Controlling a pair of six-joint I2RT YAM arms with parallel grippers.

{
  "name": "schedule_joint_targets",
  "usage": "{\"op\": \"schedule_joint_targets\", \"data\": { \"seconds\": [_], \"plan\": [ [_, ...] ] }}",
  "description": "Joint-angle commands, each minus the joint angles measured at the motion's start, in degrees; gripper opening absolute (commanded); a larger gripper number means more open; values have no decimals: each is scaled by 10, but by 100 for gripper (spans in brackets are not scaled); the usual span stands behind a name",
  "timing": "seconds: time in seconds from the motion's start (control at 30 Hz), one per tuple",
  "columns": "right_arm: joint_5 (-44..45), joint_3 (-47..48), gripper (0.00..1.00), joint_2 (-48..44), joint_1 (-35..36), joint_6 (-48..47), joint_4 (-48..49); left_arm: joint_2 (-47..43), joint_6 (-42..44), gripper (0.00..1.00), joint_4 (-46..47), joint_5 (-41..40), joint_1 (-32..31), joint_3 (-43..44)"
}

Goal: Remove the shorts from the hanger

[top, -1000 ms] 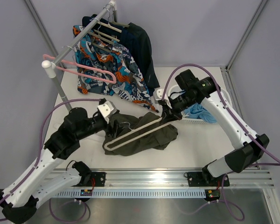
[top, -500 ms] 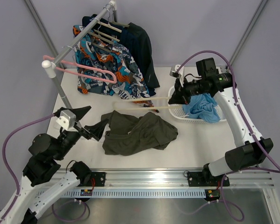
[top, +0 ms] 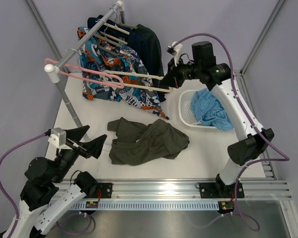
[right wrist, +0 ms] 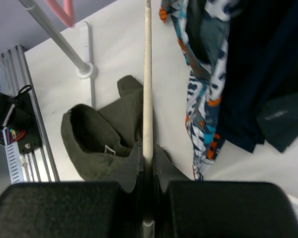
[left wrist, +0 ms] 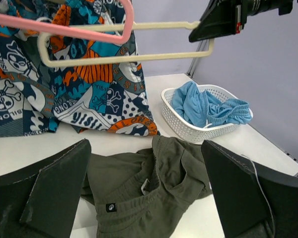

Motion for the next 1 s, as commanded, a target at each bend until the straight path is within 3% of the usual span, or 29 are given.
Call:
{"op": "schedule_joint_targets", "data": {
  "seconds": [0.0, 0.17, 0.43, 0.97],
  "plan": [
    [14, 73, 0, 26, 42, 53, 29, 3, -30, 99, -20, -8, 0, -11],
    [75, 156, 0, 75, 73, 101, 56, 22, -45, 99, -31, 14, 0, -24],
    [169, 362, 0, 195, 143, 83, 75, 29, -66, 99, 4, 39, 0, -63],
    [206, 371, 0, 262, 196, 59, 157, 20, -68, 99, 3, 40, 0, -75]
  ]
}}
